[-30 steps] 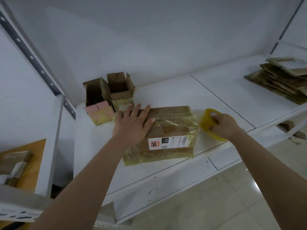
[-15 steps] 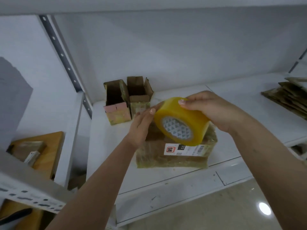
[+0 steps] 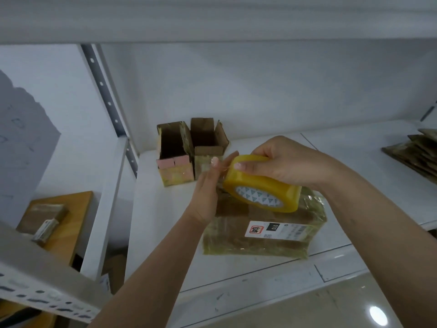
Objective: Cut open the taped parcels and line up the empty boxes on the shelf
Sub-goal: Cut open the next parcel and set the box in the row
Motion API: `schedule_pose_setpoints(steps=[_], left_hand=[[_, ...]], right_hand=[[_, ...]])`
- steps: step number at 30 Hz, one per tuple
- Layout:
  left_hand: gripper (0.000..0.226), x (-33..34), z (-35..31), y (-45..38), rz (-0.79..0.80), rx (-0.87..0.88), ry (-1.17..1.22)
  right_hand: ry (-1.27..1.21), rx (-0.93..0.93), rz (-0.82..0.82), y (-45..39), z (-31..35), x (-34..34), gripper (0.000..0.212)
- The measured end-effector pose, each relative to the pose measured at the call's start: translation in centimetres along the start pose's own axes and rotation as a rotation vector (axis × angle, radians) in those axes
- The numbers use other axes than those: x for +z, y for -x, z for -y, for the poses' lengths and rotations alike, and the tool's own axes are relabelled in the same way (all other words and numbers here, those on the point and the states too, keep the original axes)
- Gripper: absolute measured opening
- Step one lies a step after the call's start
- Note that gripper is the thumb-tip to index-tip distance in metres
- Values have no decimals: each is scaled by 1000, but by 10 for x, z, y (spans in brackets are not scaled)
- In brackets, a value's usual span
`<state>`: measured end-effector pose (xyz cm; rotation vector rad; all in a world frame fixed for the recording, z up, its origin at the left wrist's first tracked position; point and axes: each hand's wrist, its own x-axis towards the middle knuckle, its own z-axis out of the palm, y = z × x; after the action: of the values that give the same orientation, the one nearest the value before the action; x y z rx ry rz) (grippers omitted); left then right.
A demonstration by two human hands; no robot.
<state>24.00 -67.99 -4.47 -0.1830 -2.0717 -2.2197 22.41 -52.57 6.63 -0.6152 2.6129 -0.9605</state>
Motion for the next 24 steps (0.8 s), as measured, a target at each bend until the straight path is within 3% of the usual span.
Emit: schedule_pose_setpoints(steps=[2, 5, 8, 10, 14, 19, 24], left_hand=[[42, -2, 1, 0, -46, -44, 16], [42, -5, 7, -5, -67, -51, -16], [42, -9, 15, -8, -142, -47, -30], [43, -12, 15, -9, -196, -32, -37], [43, -9, 9, -7, -271, 32, -76], [34, -10, 17, -11, -373, -17, 180], [37, -17, 19, -12, -387, -65, 516]], right_hand=[[-9, 28, 49, -3, -2, -2, 86], [-188, 59, 139, -4, -27, -9, 72], [-506, 5, 224, -3, -59, -13, 73], [-572, -35, 227, -4, -64, -16, 66], [-372, 14, 72, -10, -52, -33, 43], [-40, 191, -23, -20, -35, -30, 65], [-59, 177, -6, -23, -35, -26, 73]])
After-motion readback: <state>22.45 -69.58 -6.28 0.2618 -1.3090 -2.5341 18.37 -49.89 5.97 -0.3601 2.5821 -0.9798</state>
